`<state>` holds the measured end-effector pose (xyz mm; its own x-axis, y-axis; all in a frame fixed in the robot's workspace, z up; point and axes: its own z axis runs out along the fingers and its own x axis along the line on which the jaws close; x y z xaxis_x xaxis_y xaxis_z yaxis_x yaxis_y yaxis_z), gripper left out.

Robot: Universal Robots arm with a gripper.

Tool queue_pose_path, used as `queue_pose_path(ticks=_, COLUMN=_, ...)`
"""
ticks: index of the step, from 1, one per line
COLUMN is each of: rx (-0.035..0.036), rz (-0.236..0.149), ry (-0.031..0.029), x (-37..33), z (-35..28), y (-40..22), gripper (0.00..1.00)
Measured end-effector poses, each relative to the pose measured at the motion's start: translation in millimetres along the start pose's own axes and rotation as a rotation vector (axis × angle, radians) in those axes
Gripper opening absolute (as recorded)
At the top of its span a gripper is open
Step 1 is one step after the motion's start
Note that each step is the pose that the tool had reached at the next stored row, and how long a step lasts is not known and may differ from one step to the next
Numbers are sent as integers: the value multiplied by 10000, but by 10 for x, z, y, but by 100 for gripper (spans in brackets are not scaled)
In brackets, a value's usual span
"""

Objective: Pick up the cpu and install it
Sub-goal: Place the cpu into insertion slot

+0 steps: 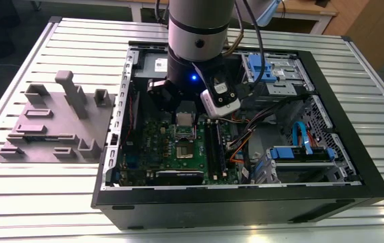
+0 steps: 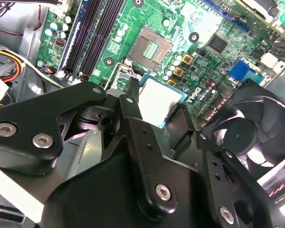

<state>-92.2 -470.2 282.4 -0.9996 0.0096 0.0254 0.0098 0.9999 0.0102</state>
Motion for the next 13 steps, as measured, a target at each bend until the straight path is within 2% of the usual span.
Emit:
queue_pose_path(ticks=6, rx=-3, rz=-1, ry=-2, x=-1, z=16, y=0, gripper=47)
queue_pose_path(ticks=11, rx=-1, rz=0, ry=-1, x=-3, z=92, y=-1, gripper=47)
queue_pose_path(ticks=13, rx=2, rz=0, ry=1, x=-2, z=93, y=-1, gripper=47)
